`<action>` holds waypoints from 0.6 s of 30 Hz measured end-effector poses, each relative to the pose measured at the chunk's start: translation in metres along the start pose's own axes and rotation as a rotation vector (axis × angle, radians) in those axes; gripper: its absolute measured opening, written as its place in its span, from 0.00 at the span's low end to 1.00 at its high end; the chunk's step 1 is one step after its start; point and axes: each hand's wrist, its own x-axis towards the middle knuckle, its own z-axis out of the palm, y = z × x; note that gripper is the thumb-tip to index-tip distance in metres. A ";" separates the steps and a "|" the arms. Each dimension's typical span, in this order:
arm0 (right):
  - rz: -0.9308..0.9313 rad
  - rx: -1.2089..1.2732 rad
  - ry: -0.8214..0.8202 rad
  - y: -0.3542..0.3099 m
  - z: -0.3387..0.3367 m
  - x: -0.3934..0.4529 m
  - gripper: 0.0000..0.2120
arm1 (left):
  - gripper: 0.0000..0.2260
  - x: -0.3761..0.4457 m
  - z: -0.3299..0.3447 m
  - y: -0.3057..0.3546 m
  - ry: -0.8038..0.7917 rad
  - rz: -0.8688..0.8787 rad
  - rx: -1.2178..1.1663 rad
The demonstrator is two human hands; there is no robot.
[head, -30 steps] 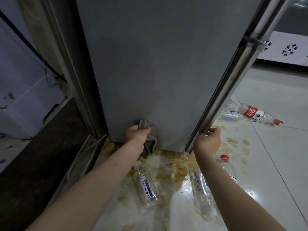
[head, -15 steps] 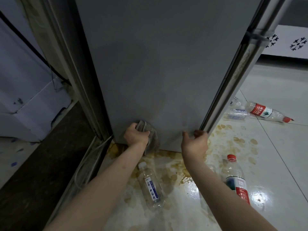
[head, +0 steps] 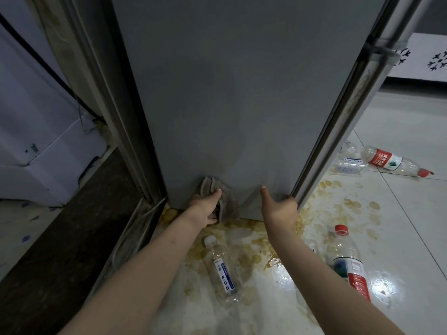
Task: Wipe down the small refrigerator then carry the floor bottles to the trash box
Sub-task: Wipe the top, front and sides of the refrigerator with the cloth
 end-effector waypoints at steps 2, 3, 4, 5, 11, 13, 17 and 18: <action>-0.040 -0.045 0.026 0.002 -0.002 0.002 0.33 | 0.25 0.003 -0.002 -0.001 0.028 0.033 -0.031; -0.074 -0.074 0.038 0.004 -0.005 0.004 0.32 | 0.26 0.004 -0.004 -0.001 0.050 0.050 -0.045; -0.113 -0.105 0.045 0.006 -0.008 0.005 0.30 | 0.26 0.007 -0.005 -0.001 0.076 0.069 -0.057; -0.153 -0.139 0.052 0.008 -0.011 0.006 0.28 | 0.26 0.009 -0.007 -0.001 0.103 0.088 -0.062; -0.288 -0.238 0.176 0.017 -0.029 0.017 0.18 | 0.23 0.018 -0.013 -0.004 0.184 0.169 -0.089; -0.270 -0.223 0.216 0.016 -0.034 0.020 0.20 | 0.23 0.021 -0.014 -0.005 0.191 0.183 -0.094; -0.261 -0.169 0.203 0.013 -0.038 0.022 0.24 | 0.24 0.024 -0.013 -0.006 0.204 0.201 -0.110; -0.259 -0.153 0.192 0.012 -0.038 0.021 0.25 | 0.24 0.024 -0.012 -0.005 0.209 0.204 -0.110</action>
